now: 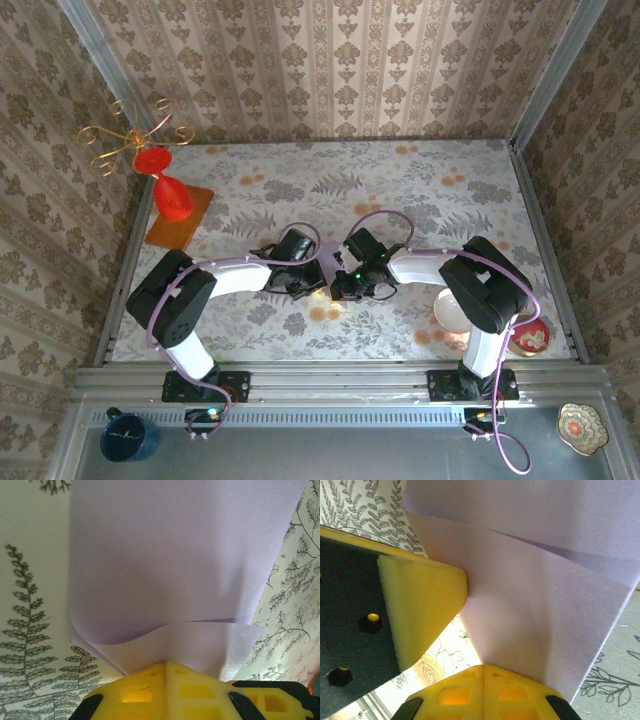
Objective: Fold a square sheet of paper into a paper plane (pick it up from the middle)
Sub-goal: Third fold the triangle at the center of the table.
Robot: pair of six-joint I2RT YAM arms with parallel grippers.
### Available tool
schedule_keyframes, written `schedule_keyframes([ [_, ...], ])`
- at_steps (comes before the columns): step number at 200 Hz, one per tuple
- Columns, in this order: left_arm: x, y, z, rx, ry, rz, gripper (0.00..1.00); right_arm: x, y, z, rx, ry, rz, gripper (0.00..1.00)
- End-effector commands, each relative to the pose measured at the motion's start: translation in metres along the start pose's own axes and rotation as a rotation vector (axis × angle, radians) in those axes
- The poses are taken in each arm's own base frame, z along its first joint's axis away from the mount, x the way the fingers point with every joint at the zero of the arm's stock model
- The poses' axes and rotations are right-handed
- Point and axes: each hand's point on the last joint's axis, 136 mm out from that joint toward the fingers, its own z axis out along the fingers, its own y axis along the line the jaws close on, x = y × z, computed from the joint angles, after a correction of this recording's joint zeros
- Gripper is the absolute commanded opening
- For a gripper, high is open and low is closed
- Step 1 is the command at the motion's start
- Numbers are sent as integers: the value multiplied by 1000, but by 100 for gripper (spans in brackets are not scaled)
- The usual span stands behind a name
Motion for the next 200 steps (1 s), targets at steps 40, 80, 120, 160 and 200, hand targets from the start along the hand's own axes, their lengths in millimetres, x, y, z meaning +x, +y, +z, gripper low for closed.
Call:
schedule_keyframes([
  [40,10,38,2,-130,43,-24,8,28,-19,2,30,73,26,7],
  [80,10,51,2,-166,46,-43,8,57,-29,-6,27,118,30,6],
  [120,10,52,1,-168,47,-40,7,92,-46,-20,76,176,45,5],
  [160,6,41,-1,-139,42,-18,7,64,-17,-45,0,37,-17,6],
  [200,3,33,-2,-122,39,-5,8,26,8,-52,-46,-71,-47,6],
])
